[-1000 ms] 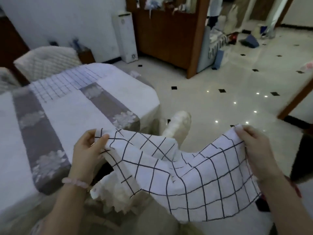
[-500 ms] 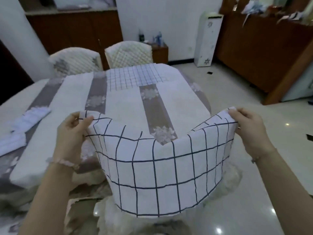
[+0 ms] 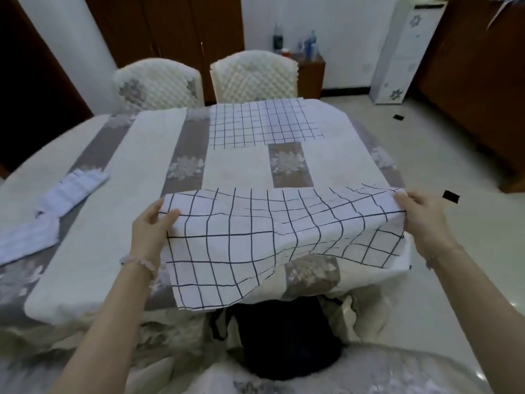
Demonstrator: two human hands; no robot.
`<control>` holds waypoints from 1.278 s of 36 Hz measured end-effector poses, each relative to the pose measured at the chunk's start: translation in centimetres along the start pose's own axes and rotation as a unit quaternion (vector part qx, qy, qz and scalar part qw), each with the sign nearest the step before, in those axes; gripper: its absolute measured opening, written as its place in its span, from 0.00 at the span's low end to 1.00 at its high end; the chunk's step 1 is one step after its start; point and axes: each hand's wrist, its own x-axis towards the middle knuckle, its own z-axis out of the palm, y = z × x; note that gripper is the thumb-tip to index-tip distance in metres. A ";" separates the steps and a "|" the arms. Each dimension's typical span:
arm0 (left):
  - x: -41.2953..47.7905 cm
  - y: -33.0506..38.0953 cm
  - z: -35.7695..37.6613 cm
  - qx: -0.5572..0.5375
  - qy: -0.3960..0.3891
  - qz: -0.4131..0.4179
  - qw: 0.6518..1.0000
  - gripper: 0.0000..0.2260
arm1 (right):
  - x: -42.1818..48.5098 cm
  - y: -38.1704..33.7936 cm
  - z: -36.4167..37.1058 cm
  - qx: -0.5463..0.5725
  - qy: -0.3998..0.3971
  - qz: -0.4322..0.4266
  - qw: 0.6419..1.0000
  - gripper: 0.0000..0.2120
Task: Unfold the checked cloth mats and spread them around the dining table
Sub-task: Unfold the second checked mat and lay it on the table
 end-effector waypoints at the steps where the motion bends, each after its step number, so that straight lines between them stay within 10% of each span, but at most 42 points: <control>1: 0.8 -0.3 0.3 0.010 0.002 -0.004 1.000 0.23 | 0.9 0.5 0.2 -0.010 0.000 0.000 1.000 0.12; 25: 12.8 -10.5 6.8 0.212 0.021 -0.156 0.965 0.26 | 13.6 11.3 6.8 -0.135 -0.056 0.082 0.986 0.05; 32: 13.1 -10.9 6.8 0.296 0.005 -0.087 0.951 0.23 | 13.3 11.6 6.7 -0.202 -0.018 0.088 0.975 0.13; 37: 13.0 -10.9 6.7 0.480 -0.036 0.072 0.874 0.18 | 10.3 10.5 6.4 -0.350 0.014 -0.018 0.936 0.20; 46: 10.2 -11.5 10.5 0.522 -0.256 0.167 0.796 0.22 | 2.6 14.7 7.2 -0.489 -0.198 -0.234 0.817 0.20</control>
